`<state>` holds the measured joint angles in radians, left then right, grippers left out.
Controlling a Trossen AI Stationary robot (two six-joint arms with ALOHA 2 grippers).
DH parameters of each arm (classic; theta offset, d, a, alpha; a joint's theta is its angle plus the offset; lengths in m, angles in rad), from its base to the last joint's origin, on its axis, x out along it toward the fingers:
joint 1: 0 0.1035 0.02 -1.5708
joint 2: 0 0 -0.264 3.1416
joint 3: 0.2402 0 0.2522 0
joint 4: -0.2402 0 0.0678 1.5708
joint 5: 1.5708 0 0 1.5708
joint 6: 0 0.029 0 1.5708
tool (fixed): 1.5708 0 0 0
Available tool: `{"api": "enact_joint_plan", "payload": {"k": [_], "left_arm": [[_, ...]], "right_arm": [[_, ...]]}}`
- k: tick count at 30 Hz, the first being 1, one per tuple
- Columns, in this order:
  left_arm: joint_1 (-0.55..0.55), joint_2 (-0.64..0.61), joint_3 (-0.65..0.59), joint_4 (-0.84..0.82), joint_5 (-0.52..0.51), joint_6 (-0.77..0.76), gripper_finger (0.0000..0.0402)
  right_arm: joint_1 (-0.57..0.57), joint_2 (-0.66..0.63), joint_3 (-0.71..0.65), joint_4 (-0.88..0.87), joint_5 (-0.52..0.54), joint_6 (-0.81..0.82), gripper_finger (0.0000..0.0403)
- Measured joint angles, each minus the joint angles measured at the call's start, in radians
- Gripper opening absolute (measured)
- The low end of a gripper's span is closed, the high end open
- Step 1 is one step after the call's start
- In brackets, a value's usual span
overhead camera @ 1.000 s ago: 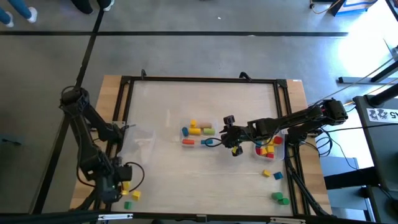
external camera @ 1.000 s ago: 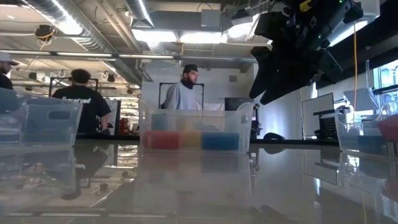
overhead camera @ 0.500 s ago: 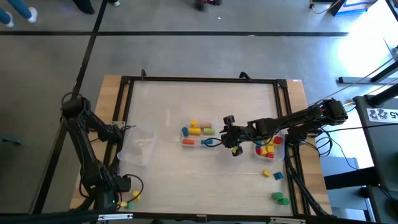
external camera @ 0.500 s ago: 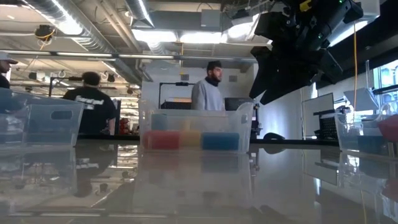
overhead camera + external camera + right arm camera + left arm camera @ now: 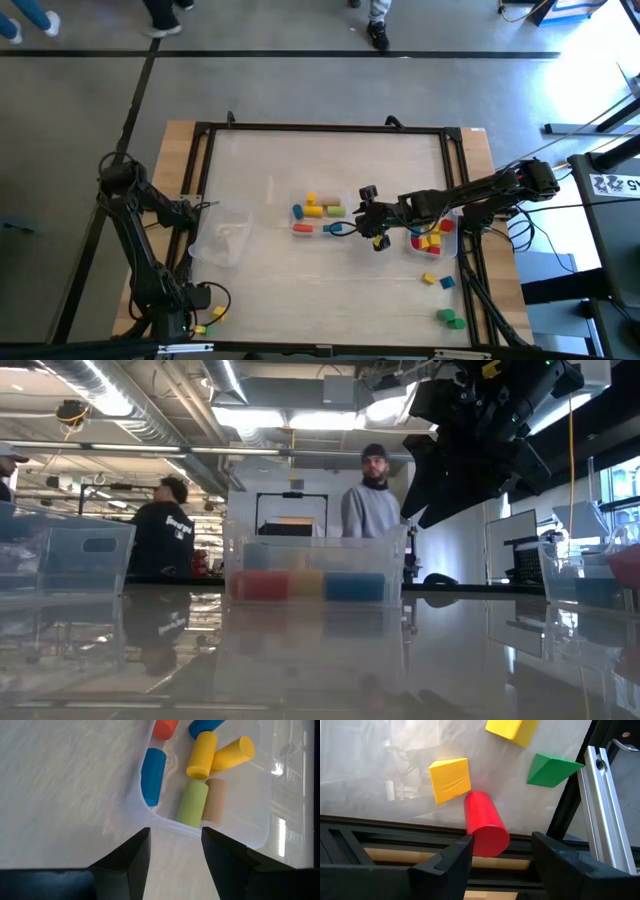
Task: Sort blocks by size
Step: Put the red cylinder block into the center transparent bin
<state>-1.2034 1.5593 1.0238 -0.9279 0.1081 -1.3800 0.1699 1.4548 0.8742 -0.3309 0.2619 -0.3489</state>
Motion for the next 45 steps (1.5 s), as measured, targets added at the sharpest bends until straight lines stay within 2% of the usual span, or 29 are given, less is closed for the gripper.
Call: {"api": "enact_joint_plan", "payload": {"k": [8, 20, 45], "left_arm": [[0.000, -0.012, 0.017, -0.014, -0.007, 0.005, 0.0200], [0.000, -0.108, 0.025, -0.104, -0.010, -0.065, 0.0200], [-0.014, -0.056, 0.027, -0.070, -0.026, -0.049, 0.0200]], "right_arm": [[0.000, 0.000, 0.000, 0.000, 0.000, 0.001, 0.0182], [0.000, 0.000, 0.000, 0.000, 0.000, 0.002, 0.0182], [0.000, 0.000, 0.000, 0.001, 0.000, 0.000, 0.0182]]}}
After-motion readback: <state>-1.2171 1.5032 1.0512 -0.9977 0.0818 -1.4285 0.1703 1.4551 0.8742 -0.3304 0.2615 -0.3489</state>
